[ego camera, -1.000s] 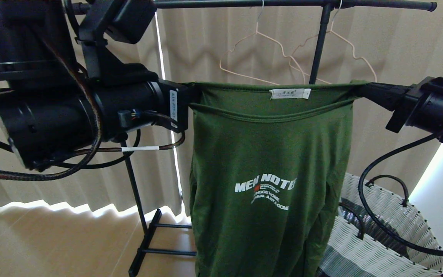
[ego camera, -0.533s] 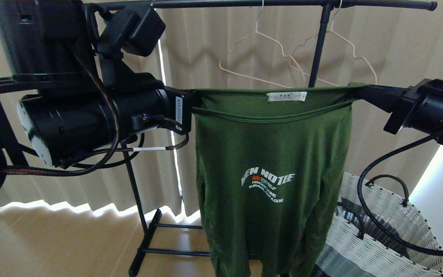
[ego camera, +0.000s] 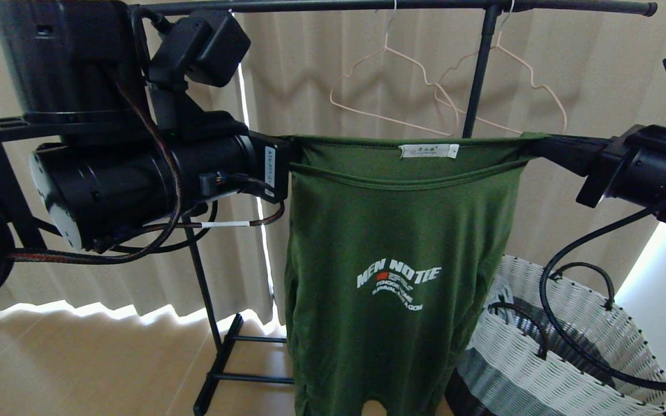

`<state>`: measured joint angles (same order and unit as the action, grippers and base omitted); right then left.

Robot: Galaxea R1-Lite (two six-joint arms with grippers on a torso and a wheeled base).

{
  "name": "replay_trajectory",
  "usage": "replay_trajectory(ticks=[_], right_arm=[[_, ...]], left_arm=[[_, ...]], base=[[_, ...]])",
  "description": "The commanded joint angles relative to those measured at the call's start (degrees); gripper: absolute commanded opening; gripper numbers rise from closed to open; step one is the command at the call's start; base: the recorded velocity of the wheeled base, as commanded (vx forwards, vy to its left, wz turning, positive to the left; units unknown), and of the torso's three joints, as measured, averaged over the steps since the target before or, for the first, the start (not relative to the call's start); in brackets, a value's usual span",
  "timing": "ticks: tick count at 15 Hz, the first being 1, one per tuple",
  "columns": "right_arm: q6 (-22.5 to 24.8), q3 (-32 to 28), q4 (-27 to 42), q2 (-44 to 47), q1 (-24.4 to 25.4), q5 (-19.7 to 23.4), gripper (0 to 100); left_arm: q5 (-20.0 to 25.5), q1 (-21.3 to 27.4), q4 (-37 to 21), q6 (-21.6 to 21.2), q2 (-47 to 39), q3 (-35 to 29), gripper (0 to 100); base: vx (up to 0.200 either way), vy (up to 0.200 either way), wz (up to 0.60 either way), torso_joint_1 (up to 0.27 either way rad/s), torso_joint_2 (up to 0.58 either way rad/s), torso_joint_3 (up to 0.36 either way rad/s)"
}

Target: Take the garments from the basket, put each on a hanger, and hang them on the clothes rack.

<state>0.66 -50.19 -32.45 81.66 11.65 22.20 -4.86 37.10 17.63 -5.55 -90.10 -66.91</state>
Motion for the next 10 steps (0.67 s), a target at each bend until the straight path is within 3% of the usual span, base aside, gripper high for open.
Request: replay_trajectory(ticks=[1,6,10], right_arm=[[0.2,0.4,0.7,-0.3,0.0,0.0,100],[6.7,8.2,0.3,-4.7,0.3,0.1,100],[6.6,8.4,0.3,-7.0,0.5,0.6,100]], left_arm=[[-0.1,0.0,0.0,0.0,0.1,0.2,0],[-2.4,-1.9,-0.2,0.0,-1.0,2.0,0],[-2.7,-3.9,-0.3,-0.1,-1.4,3.7,0]], base=[[0.0,0.0,0.0,0.0,0.0,0.0],[0.0,0.0,0.0,0.0,0.0,0.0],[0.0,0.0,0.0,0.0,0.0,0.0]])
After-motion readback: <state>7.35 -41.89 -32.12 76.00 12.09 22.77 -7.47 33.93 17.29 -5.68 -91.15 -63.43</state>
